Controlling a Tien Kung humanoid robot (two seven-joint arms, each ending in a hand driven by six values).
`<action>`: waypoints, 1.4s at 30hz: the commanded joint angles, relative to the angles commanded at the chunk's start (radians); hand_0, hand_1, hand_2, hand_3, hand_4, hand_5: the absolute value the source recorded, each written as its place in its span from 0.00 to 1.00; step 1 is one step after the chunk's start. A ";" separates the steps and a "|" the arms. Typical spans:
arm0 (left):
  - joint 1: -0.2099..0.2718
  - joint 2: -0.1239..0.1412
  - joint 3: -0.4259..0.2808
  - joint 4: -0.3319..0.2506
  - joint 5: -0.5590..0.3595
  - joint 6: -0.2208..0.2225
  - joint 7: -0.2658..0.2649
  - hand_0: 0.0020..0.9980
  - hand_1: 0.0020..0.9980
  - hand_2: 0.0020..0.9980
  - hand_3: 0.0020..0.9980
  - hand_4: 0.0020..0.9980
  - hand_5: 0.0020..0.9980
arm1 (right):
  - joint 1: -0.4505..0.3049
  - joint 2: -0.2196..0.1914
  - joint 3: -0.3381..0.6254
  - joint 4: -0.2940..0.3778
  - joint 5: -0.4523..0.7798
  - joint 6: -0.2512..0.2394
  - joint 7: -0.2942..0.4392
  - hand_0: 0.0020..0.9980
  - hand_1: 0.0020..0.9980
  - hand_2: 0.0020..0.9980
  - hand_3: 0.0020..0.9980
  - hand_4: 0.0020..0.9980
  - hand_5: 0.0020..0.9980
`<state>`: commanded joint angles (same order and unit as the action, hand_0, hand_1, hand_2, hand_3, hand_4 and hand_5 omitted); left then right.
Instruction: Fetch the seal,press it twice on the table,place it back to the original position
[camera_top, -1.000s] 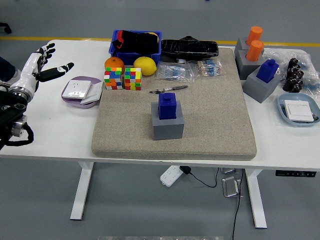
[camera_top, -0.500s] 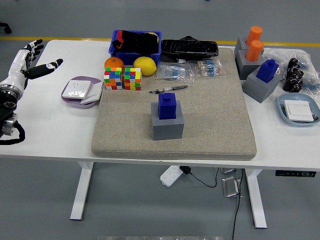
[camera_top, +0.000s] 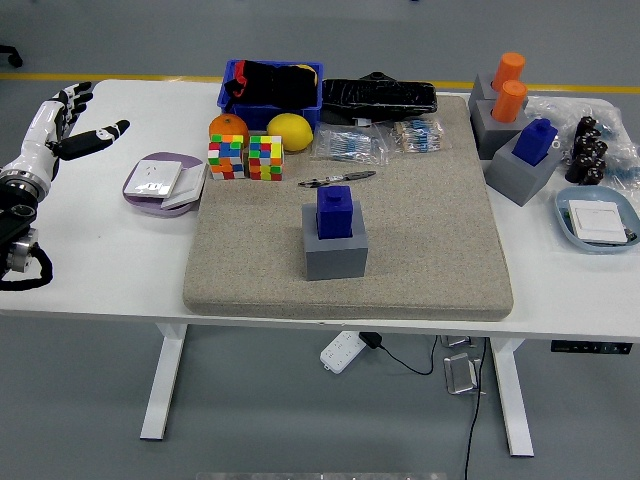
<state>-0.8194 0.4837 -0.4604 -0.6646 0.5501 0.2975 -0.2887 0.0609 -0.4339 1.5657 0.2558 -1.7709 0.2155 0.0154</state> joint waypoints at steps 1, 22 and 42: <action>0.001 -0.001 -0.001 0.000 0.000 0.000 0.000 0.97 0.95 0.92 0.94 0.84 0.22 | -0.001 0.000 0.000 0.000 0.000 0.000 0.000 0.79 0.70 0.68 0.64 0.78 0.53; 0.002 -0.005 -0.007 -0.001 -0.001 0.002 -0.002 0.96 0.95 0.92 0.94 0.81 0.20 | 0.002 -0.004 -0.008 0.001 0.018 -0.001 0.005 0.79 0.70 0.67 0.64 0.77 0.53; -0.008 -0.010 -0.010 -0.002 -0.002 0.005 -0.005 0.96 0.92 0.91 0.94 0.80 0.19 | 0.009 -0.007 -0.021 -0.001 0.033 0.002 0.005 0.79 0.70 0.68 0.64 0.77 0.53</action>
<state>-0.8271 0.4737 -0.4701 -0.6669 0.5483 0.3028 -0.2940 0.0700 -0.4407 1.5448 0.2551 -1.7375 0.2180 0.0200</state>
